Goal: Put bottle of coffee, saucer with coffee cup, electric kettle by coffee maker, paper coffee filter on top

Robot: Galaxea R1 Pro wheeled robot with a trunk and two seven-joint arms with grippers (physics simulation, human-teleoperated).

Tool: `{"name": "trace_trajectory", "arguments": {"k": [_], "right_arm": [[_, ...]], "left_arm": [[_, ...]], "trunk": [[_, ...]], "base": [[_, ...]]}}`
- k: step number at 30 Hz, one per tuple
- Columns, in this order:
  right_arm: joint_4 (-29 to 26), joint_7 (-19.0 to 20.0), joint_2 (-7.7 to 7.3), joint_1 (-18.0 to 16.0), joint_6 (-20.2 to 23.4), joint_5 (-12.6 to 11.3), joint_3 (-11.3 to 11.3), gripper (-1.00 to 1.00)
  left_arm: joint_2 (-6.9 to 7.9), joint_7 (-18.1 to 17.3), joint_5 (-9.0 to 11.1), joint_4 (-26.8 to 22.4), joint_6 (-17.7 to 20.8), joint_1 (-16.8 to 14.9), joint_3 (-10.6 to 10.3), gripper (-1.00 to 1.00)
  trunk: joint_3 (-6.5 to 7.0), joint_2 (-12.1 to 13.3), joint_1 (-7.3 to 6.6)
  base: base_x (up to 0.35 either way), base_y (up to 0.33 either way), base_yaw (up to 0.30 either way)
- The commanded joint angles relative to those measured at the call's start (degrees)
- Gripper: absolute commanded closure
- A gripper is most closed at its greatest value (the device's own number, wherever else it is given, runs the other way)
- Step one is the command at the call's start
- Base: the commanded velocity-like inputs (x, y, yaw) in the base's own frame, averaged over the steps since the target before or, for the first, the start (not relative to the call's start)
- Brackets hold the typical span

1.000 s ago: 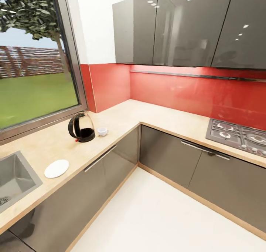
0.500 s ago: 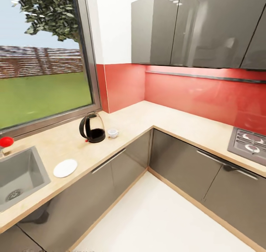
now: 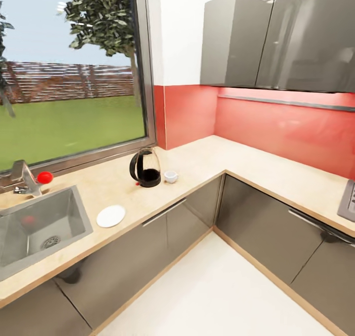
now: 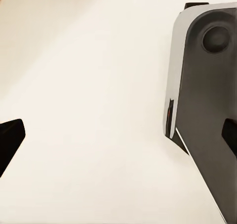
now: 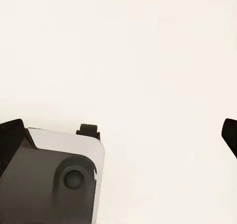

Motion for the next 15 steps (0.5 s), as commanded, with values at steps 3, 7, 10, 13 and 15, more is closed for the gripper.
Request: {"name": "trace_trajectory", "arguments": {"k": [3,7,10,13,15], "right_arm": [[0.0,-0.1,0.02,0.0,-0.1,0.5,-0.5,-1.0],[0.0,-0.3,0.03,0.0,-0.1,0.5,-0.5,-1.0],[0.0,-0.4,0.03,0.0,-0.1,0.5,-0.6,-1.0],[0.0,-0.4,0.03,0.0,-0.1,0.5,-0.6,-1.0],[0.0,-0.4,0.03,0.0,-0.1,0.5,-0.6,-1.0]], "left_arm": [[0.0,0.1,-0.2,0.2,-0.3,-0.1,0.4,-1.0],[0.0,0.1,-0.2,0.2,-0.3,-0.1,0.4,-1.0],[0.0,0.1,-0.2,0.2,-0.3,-0.1,0.4,-1.0],[0.0,0.1,-0.2,0.2,-0.3,-0.1,0.4,-1.0],[0.0,0.1,-0.2,0.2,-0.3,-0.1,0.4,-1.0]], "trunk": [[-0.12,-0.1,0.03],[-0.19,-0.1,0.03],[-0.27,-0.1,0.03],[-0.33,-0.1,0.03],[-0.34,-0.1,0.03]], "base": [[0.0,0.0,0.279],[0.0,0.0,0.279],[0.0,0.0,0.279],[0.0,0.0,0.279],[0.0,0.0,0.279]]}}
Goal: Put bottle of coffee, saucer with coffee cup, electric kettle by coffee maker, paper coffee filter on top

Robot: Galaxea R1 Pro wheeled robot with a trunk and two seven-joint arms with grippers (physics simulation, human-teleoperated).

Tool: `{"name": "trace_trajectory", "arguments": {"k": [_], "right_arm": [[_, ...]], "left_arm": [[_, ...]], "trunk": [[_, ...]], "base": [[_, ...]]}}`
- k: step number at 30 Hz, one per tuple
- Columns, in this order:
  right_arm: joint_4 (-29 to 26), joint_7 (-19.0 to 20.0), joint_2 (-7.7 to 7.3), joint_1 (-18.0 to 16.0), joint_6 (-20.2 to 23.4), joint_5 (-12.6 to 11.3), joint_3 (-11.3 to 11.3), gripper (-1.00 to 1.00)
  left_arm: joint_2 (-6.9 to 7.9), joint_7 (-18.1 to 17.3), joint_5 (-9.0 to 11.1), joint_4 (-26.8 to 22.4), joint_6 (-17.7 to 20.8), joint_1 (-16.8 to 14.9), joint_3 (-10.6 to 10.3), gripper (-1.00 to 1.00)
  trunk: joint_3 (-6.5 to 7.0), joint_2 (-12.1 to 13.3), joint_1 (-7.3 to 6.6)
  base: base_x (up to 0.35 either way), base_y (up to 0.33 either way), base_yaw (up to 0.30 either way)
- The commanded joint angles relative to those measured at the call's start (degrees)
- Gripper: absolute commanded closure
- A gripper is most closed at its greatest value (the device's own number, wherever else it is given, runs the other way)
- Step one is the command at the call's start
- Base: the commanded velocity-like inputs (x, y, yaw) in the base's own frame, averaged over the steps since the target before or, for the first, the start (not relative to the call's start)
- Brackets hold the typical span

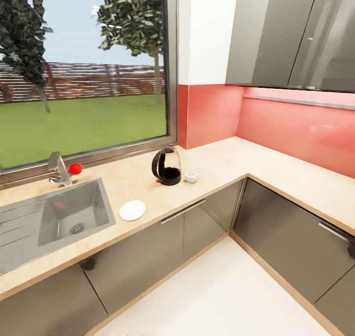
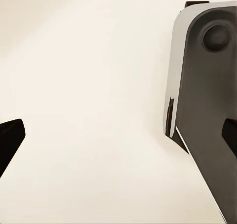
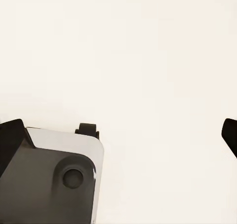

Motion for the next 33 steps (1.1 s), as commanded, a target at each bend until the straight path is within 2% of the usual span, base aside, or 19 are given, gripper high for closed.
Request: {"name": "trace_trajectory", "arguments": {"k": [1,23,33], "right_arm": [[0.0,-0.1,-0.02,0.0,-0.2,0.5,-0.5,-1.0],[0.1,0.0,0.06,0.0,-0.1,0.5,-0.4,-1.0],[0.1,0.0,0.01,0.0,-0.1,0.5,-0.4,-1.0]], "left_arm": [[0.0,0.1,-0.3,0.2,-0.3,-0.1,0.3,-1.0],[0.0,0.1,-0.3,0.1,-0.3,-0.1,0.2,-1.0],[0.0,0.1,-0.3,0.2,-0.3,-0.1,0.2,-1.0]], "trunk": [[-0.13,-0.1,0.03],[-0.15,-0.1,0.03],[-0.3,-0.1,0.03]], "base": [[0.0,0.0,0.279],[0.0,0.0,0.267],[0.0,0.0,0.189]]}}
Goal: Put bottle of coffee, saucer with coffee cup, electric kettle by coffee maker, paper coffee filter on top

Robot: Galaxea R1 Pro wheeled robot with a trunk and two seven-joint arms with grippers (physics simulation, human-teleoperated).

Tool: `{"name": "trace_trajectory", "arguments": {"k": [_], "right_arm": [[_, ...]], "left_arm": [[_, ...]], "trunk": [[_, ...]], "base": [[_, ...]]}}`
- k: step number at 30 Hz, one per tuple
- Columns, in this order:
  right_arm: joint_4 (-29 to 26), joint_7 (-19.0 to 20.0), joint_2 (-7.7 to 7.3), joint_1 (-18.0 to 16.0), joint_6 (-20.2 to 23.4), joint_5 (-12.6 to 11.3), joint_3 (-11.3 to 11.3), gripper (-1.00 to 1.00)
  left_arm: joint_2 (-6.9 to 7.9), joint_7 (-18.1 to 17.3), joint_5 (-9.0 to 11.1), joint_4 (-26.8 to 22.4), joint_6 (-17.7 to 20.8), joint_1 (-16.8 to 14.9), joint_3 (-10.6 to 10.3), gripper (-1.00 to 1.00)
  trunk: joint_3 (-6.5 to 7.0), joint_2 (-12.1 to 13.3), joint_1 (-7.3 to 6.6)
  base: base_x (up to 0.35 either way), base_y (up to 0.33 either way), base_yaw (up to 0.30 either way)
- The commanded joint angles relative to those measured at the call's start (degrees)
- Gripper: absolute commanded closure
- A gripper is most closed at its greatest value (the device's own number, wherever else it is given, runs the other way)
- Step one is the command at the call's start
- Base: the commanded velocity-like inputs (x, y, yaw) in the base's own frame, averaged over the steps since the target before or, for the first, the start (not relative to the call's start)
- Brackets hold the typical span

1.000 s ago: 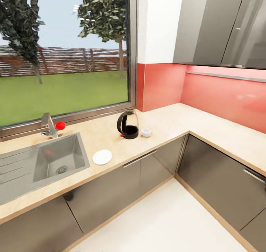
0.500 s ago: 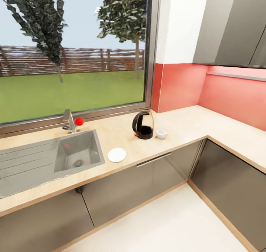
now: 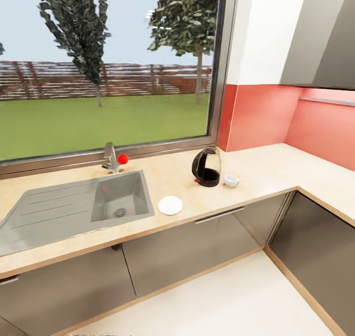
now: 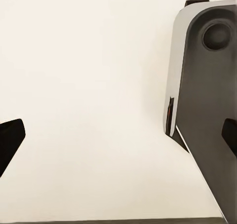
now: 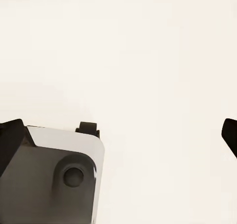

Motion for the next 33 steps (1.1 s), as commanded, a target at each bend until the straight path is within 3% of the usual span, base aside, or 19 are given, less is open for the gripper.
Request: {"name": "trace_trajectory", "arguments": {"k": [1,16,22,24,27,33], "right_arm": [[0.0,-0.1,-0.02,0.0,-0.2,0.5,-0.5,-1.0],[0.0,-0.1,-0.05,0.0,-0.2,0.5,-0.6,-1.0],[0.0,-0.1,-0.05,0.0,-0.2,0.5,-0.6,-1.0],[0.0,-0.1,-0.05,0.0,-0.2,0.5,-0.6,-1.0],[0.0,-0.1,-0.05,0.0,-0.2,0.5,-0.5,-1.0],[0.0,-0.1,-0.05,0.0,-0.2,0.5,-0.4,-1.0]], "left_arm": [[0.0,0.1,-0.3,0.1,-0.3,-0.1,0.3,-1.0],[-0.05,0.1,-0.2,0.1,-0.4,-0.1,0.3,-1.0],[-1.16,0.1,-0.2,-2.7,-1.9,-0.3,0.3,-1.0],[-2.45,-0.1,-0.1,-4.8,-2.0,-0.3,0.3,-1.0],[-3.25,0.0,-0.1,-6.5,-2.0,-0.4,0.3,-1.0],[-3.05,-0.1,-0.1,-6.7,-2.2,-0.5,0.2,-1.0]], "trunk": [[-0.12,-0.1,0.03],[-0.13,-0.1,0.03],[-0.13,-0.1,0.03],[-0.13,-0.1,0.03],[-0.15,-0.1,0.03],[-0.15,-0.1,0.03]], "base": [[0.0,0.0,0.169],[0.0,0.0,0.249],[0.0,-0.211,0.272],[-0.032,-0.264,0.272],[-0.133,-0.186,0.273],[-0.012,-0.011,0.28]]}}
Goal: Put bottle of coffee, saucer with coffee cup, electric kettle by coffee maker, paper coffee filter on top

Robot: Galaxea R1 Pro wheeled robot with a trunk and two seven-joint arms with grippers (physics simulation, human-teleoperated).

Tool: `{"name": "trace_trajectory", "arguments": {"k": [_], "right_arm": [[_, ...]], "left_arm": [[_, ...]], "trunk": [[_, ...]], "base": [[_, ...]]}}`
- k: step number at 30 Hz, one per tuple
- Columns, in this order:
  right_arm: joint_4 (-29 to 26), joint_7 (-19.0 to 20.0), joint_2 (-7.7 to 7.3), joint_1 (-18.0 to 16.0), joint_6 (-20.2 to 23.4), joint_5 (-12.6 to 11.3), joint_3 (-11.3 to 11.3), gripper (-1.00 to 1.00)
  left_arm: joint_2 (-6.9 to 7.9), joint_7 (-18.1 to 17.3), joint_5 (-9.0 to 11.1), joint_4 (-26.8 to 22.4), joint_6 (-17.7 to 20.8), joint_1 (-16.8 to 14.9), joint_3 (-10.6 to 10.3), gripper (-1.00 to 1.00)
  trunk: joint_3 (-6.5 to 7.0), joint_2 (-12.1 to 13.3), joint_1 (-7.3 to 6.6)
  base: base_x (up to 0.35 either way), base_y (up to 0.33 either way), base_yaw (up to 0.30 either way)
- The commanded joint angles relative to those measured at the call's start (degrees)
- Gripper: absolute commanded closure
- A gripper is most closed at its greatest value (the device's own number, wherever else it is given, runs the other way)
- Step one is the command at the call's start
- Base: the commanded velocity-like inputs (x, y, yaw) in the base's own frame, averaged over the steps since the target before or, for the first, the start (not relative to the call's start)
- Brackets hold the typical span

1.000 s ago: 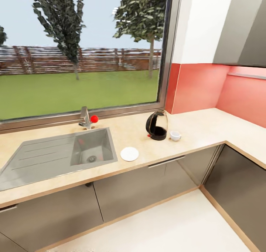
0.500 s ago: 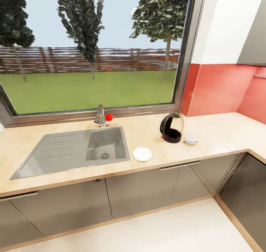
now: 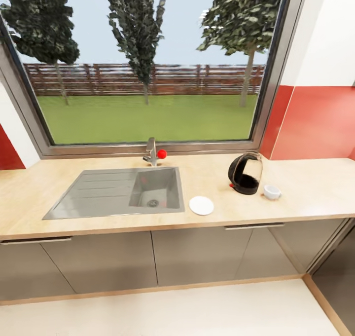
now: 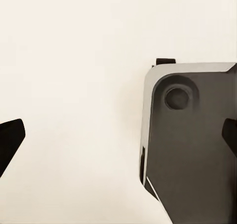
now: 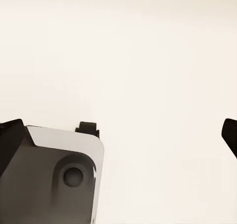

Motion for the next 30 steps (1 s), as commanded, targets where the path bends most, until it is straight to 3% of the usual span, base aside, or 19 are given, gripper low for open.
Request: {"name": "trace_trajectory", "arguments": {"k": [1,6,7,9,11,12,13,15,17,18,22,25,30], "right_arm": [[0.0,-0.1,-0.02,0.0,-0.2,0.5,-0.5,-1.0],[0.1,0.1,-0.05,0.0,-0.2,0.5,-0.5,-1.0],[0.1,0.2,0.01,0.0,-0.3,0.4,-0.7,-1.0],[0.1,0.2,0.05,0.0,-0.3,0.4,-0.7,-1.0],[0.1,0.3,0.83,-0.1,-3.4,0.3,-0.7,-1.0],[0.1,0.3,1.03,-0.1,-4.5,0.3,-0.7,-1.0],[0.0,0.4,1.32,-0.2,-7.3,0.3,-0.7,-1.0],[0.0,0.6,1.76,-0.3,-16.0,0.3,-0.7,-1.0],[0.0,2.2,1.85,-0.5,-20.1,0.2,-0.8,-1.0],[0.0,2.8,1.86,-0.6,-20.8,0.2,-0.8,-1.0],[0.0,7.9,1.9,-2.1,-23.8,-0.8,-1.0,-1.0],[0.1,9.5,1.95,-3.1,-24.4,-4.5,-1.2,-1.0],[0.1,12.5,2.66,-3.9,-27.0,-10.3,-1.3,-1.0]], "left_arm": [[0.04,0.1,-0.3,0.1,-0.2,-0.1,0.3,-1.0],[-0.11,0.0,-0.4,-3.2,-1.5,-0.2,0.3,-1.0],[-0.42,-0.3,-0.3,-8.2,-1.8,-0.3,0.2,-1.0],[-0.57,-0.4,-0.3,-10.3,-1.8,-0.3,0.2,-1.0],[-0.68,-2.3,-0.2,-19.5,-1.7,-0.3,0.1,-1.0],[-0.65,-3.1,-0.2,-20.8,-1.6,-0.3,0.1,-1.0],[-0.62,-5.3,-0.2,-23.5,-1.5,-0.3,0.1,-1.0],[-0.33,-14.6,0.0,-31.8,-1.0,-1.2,0.2,-1.0],[-0.1,-21.2,1.1,-37.1,-0.2,-1.8,0.3,-1.0],[-0.03,-22.7,1.7,-38.4,0.3,-2.0,0.4,-1.0],[0.33,-31.7,7.0,-46.9,5.9,-2.5,0.4,-1.0],[0.95,-36.7,10.9,-51.4,8.4,-2.7,0.5,-1.0],[1.93,-42.9,14.3,-55.4,9.5,-2.7,0.5,-1.0]], "trunk": [[-0.12,-0.1,0.03],[-0.12,-0.1,0.03],[-0.12,-0.1,0.03],[-0.12,-0.1,0.03],[-0.12,-0.1,0.03],[-0.12,-0.1,0.03],[-0.12,-0.1,0.03],[-0.12,-0.1,0.03],[-0.12,-0.1,0.03],[-0.12,-0.1,0.03],[-0.12,-0.1,0.03],[-0.12,-0.1,0.03],[-0.12,-0.1,0.03]], "base": [[-0.002,-0.002,0.271],[-0.001,-0.001,0.105],[0.0,0.0,0.009],[0.0,0.0,0.007],[0.0,0.0,0.002],[0.0,0.0,0.0],[0.0,0.0,0.0],[0.0,0.0,0.0],[0.0,0.0,0.0],[0.0,0.0,0.0],[0.0,0.0,0.0],[0.0,0.0,0.0],[0.0,0.0,0.0]]}}
